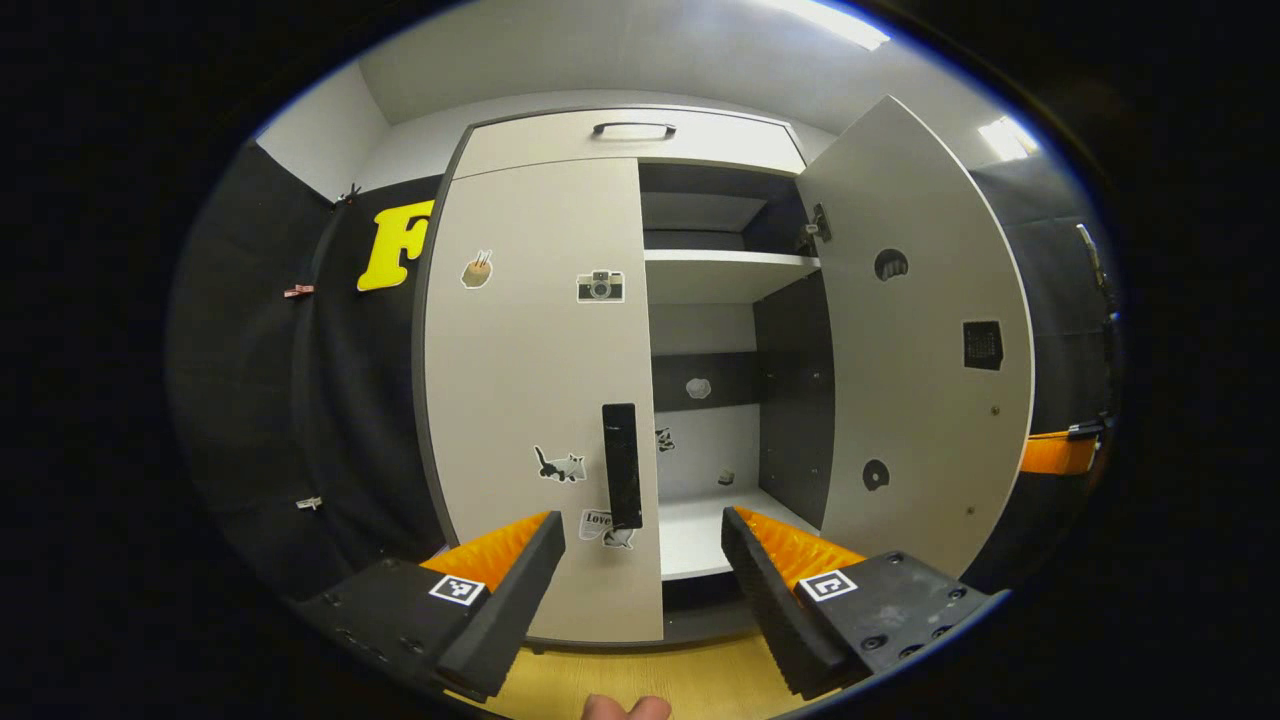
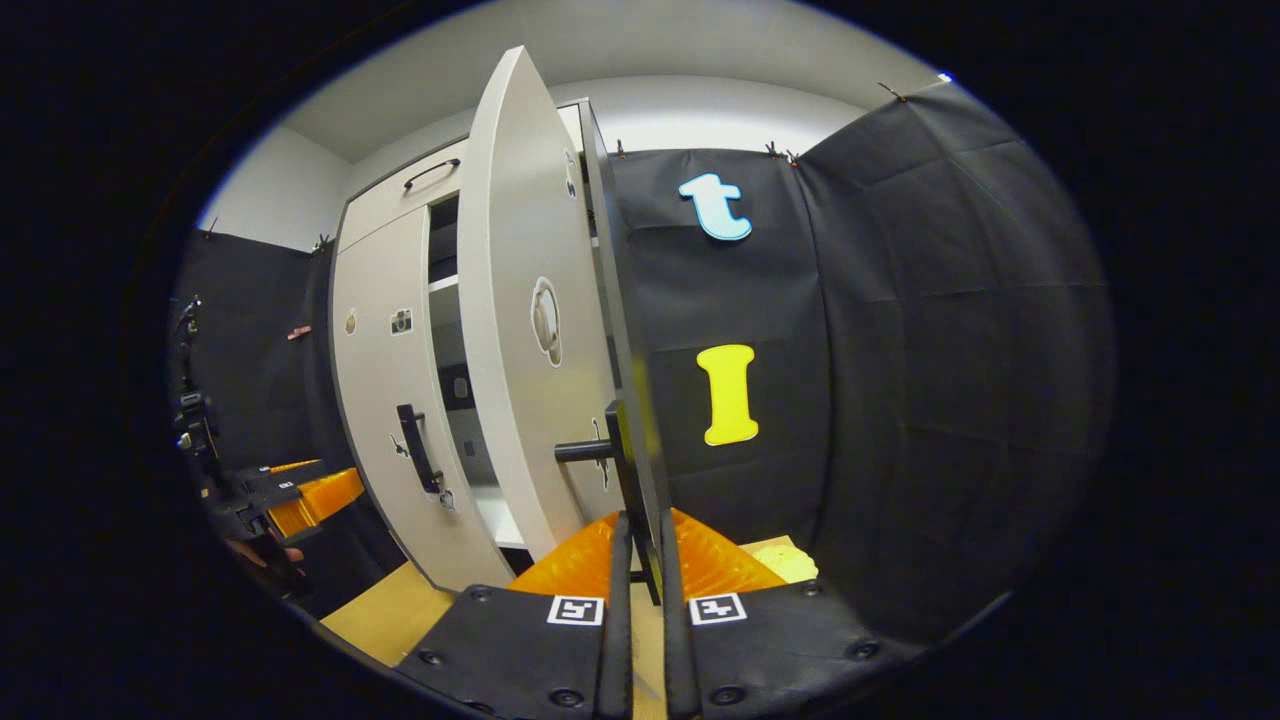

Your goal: Open the right door of the double-door shoe cabinet with the right hand, and open the left door with the left hand.

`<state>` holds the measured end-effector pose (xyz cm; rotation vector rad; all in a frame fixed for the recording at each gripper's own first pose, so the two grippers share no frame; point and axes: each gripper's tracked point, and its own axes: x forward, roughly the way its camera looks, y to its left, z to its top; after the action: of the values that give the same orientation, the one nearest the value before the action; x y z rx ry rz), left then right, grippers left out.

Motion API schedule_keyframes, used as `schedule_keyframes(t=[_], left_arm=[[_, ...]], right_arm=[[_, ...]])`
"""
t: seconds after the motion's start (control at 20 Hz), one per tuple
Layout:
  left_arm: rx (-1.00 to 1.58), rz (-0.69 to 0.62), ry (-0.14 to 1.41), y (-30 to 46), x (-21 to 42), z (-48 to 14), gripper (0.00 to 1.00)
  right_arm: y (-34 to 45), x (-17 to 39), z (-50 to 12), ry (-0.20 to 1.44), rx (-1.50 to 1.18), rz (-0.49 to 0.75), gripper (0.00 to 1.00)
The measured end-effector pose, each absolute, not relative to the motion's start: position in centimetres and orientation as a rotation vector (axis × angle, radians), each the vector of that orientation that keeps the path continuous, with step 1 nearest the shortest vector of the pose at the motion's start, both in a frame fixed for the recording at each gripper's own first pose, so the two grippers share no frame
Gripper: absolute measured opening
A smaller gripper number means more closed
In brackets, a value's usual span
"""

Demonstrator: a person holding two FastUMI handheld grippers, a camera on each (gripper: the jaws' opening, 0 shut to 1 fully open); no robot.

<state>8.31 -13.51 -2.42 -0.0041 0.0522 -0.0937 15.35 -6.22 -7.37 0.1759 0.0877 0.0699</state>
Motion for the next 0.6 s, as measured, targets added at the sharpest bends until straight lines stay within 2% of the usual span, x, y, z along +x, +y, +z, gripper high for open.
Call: schedule_keyframes(t=[0.15,0.25,0.3,0.35,0.4,0.5,0.6], left_arm=[[0.005,-0.096,0.052,-13.6,10.3,-2.4,0.98],[0.006,-0.099,0.052,-13.7,11.9,-2.4,0.98],[0.001,-0.104,0.053,-13.9,12.7,-2.5,0.98],[-0.006,-0.102,0.060,-13.9,13.6,-2.6,0.98],[-0.014,-0.099,0.067,-13.9,14.4,-2.8,0.96],[-0.022,-0.088,0.083,-13.6,16.3,-3.1,0.98],[-0.013,-0.062,0.087,-13.0,18.0,-3.2,0.98]], right_arm=[[-6.9,15.2,-6.8,0.060,0.140,0.049,0.24],[-7.1,14.9,-6.3,0.042,0.123,0.039,0.34],[-7.5,15.0,-6.2,0.033,0.110,0.022,0.60],[-7.9,14.5,-5.8,0.020,0.100,0.013,0.70],[-8.4,14.8,-5.5,0.005,0.093,-0.009,0.84],[-8.6,14.8,-5.2,-0.010,0.093,-0.024,0.99],[-8.5,14.5,-5.3,-0.006,0.102,-0.021,0.98]])
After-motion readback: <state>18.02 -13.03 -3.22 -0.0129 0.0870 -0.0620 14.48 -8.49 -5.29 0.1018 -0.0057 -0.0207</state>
